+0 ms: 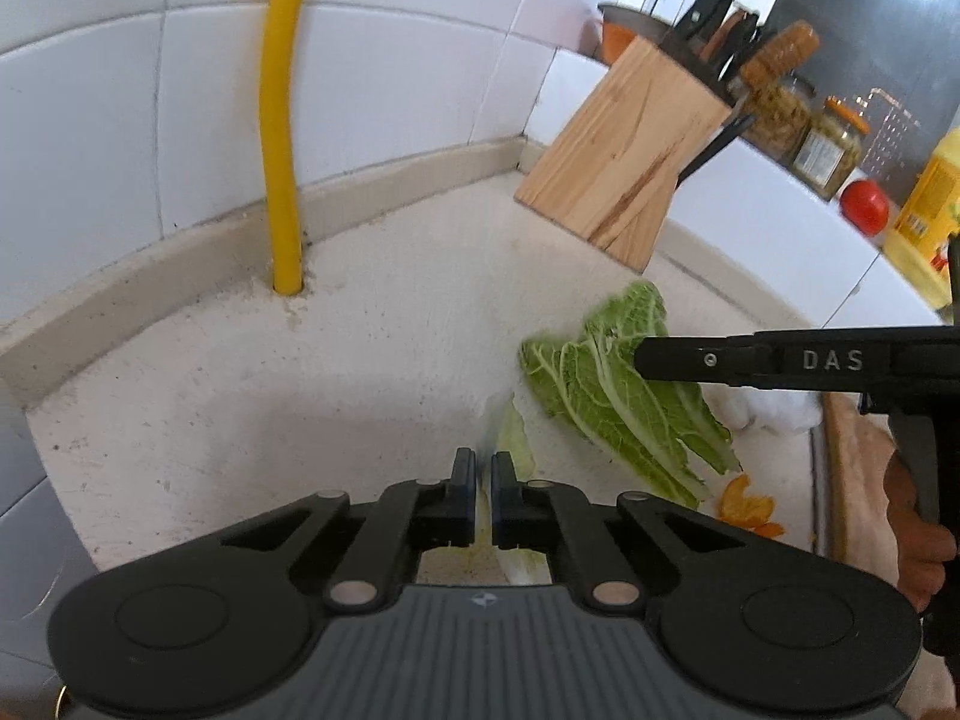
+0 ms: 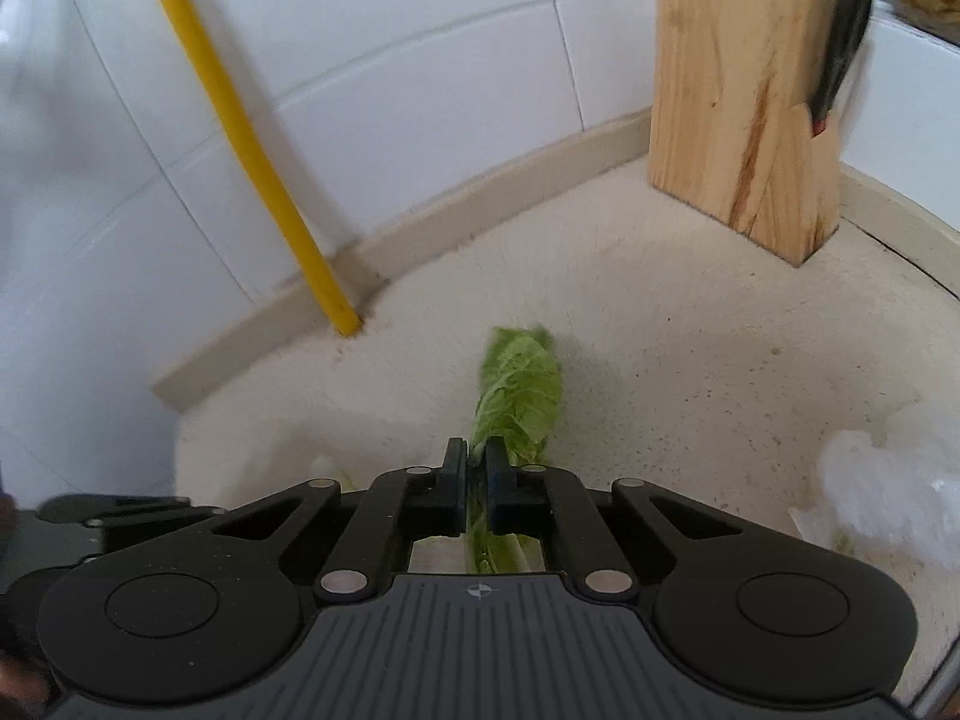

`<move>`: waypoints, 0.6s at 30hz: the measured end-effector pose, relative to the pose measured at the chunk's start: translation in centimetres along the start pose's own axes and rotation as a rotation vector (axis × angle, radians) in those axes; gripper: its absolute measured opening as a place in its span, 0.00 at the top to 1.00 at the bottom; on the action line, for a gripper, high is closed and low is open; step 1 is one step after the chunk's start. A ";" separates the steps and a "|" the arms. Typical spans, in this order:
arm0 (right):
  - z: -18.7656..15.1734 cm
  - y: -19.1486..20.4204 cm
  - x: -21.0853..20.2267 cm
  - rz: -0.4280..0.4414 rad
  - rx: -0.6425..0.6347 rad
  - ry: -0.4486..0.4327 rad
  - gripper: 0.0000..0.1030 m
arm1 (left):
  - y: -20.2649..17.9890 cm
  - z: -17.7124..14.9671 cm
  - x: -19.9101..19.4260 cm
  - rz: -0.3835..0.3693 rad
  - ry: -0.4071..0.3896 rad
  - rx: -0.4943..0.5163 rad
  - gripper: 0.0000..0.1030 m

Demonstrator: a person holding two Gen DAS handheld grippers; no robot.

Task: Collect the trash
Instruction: 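Lift the stalk with the left tool while the right tool lifts the leaf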

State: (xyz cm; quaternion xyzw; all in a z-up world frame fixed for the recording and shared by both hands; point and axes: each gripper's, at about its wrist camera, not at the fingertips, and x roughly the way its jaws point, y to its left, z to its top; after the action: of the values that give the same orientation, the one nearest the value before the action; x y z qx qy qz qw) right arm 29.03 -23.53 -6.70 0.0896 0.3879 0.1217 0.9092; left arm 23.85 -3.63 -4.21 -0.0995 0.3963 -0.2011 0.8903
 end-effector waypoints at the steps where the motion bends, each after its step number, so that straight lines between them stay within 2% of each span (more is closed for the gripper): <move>1: 0.0 0.1 -0.5 0.006 0.005 -0.011 0.92 | 0.1 0.1 -0.4 -0.007 -0.008 -0.004 0.99; 9: 0.7 1.8 -2.8 0.032 -0.006 -0.076 0.93 | 0.6 0.3 -2.0 -0.027 -0.048 -0.010 1.00; 12: 0.8 2.3 -3.4 0.027 -0.025 -0.089 0.93 | 1.1 0.1 -1.5 -0.032 -0.012 -0.010 1.00; 14: 0.8 2.2 -3.1 0.015 -0.018 -0.082 0.93 | 2.0 -0.2 -1.0 -0.008 0.002 -0.030 0.93; 16: 0.5 2.2 -2.8 0.006 -0.017 -0.073 0.93 | 3.2 -0.5 -0.8 0.044 -0.003 -0.086 0.66; 18: 0.0 2.2 -2.4 0.006 -0.012 -0.062 0.93 | 4.3 -0.5 -0.3 0.044 0.010 -0.172 0.59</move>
State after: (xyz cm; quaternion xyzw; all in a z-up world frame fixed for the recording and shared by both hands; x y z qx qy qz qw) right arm 27.12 -22.18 -4.48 0.0891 0.3584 0.1241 0.9210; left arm 24.49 0.41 -5.81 -0.1655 0.4187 -0.1472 0.8807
